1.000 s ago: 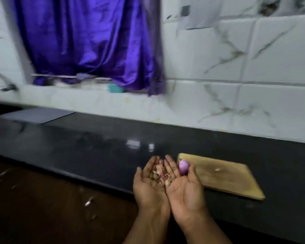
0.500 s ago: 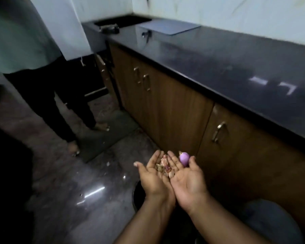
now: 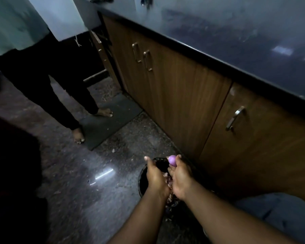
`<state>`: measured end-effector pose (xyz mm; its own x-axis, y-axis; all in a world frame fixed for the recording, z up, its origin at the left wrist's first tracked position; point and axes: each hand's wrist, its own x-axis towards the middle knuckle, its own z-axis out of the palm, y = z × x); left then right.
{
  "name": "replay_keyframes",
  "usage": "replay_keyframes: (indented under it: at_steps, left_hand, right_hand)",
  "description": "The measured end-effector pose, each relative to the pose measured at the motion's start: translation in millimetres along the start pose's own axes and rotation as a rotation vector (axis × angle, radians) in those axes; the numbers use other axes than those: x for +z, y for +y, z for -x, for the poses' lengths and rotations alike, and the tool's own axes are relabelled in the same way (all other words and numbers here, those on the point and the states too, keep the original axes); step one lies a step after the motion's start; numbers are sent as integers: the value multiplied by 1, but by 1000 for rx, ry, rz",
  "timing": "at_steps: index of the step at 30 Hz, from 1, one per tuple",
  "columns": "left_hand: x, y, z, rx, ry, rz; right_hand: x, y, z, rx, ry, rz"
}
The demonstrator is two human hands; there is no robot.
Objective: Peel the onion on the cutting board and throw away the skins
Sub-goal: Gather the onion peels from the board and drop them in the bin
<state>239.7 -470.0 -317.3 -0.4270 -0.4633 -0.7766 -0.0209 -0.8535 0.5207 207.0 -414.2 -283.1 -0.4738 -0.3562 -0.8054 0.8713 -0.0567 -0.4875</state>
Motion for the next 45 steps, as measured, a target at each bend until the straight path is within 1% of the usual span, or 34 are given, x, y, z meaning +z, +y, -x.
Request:
replay_keyframes:
  at_steps: [1,2,3,4,6,7,8,10,11,13,15,17,19,22,24,26,28,29,31,35,37,40,43,45]
  left_hand:
    - [1,-5,-5,63,35,-76]
    - [-2,-10,-14,165,95,-162]
    - [-3,-13,-17,283,187,-275]
    - [-7,-16,-22,386,251,-359]
    - [-7,-17,-14,523,315,-511]
    - [2,-15,5,568,326,-579]
    - [12,-16,18,615,315,-639]
    - [38,-16,57,737,248,-668]
    - [54,-18,75,810,169,-627]
    - [86,-26,112,926,-48,-524]
    - [115,-38,152,1026,-221,-478]
    - [147,-55,204,1086,-427,-408]
    - [175,-76,251,1089,-649,-339]
    - [219,-111,301,1120,-934,-390]
    - [251,-137,326,1131,-1106,-509]
    - [284,-160,345,1135,-1236,-711]
    - [319,-183,353,1180,-1327,-1020]
    - [337,-195,354,1232,-1354,-1173]
    - [369,-213,352,1325,-1389,-1422]
    - [410,-234,356,1392,-1461,-1800]
    - [416,-236,357,1494,-1504,-1907]
    - [406,-228,358,1626,-1572,-1981]
    - [389,-216,360,1704,-1631,-2029]
    - [381,-213,363,1741,-1624,-2107]
  right_hand:
    - [-3,-2,2,-7,-9,39]
    - [-4,0,-2,-38,-6,74]
    - [-3,1,0,-89,-11,122]
    - [0,1,3,-166,10,172]
    - [1,-3,9,-325,84,283]
    - [0,-9,16,-381,97,327]
    - [0,-19,30,-428,87,316]
    - [-7,-41,55,-531,21,302]
    - [-15,-55,74,-607,10,288]
    - [-41,-80,113,-761,-6,246]
    - [-67,-101,153,-920,1,225]
    - [-102,-119,194,-1093,65,210]
    - [-137,-135,237,-1266,171,227]
    - [-191,-160,286,-1441,251,112]
    - [-236,-183,314,-1522,364,45]
    - [-287,-210,331,-1507,506,-25]
    - [-340,-240,341,-1430,641,-81]
    - [-364,-255,345,-1383,675,-111]
    - [-403,-280,347,-1299,680,-150]
    - [-440,-300,335,-1230,690,-202]
    - [-452,-299,328,-1233,678,-228]
    - [-460,-297,327,-1238,640,-254]
    - [-461,-297,327,-1249,649,-244]
    - [-459,-298,324,-1252,669,-221]
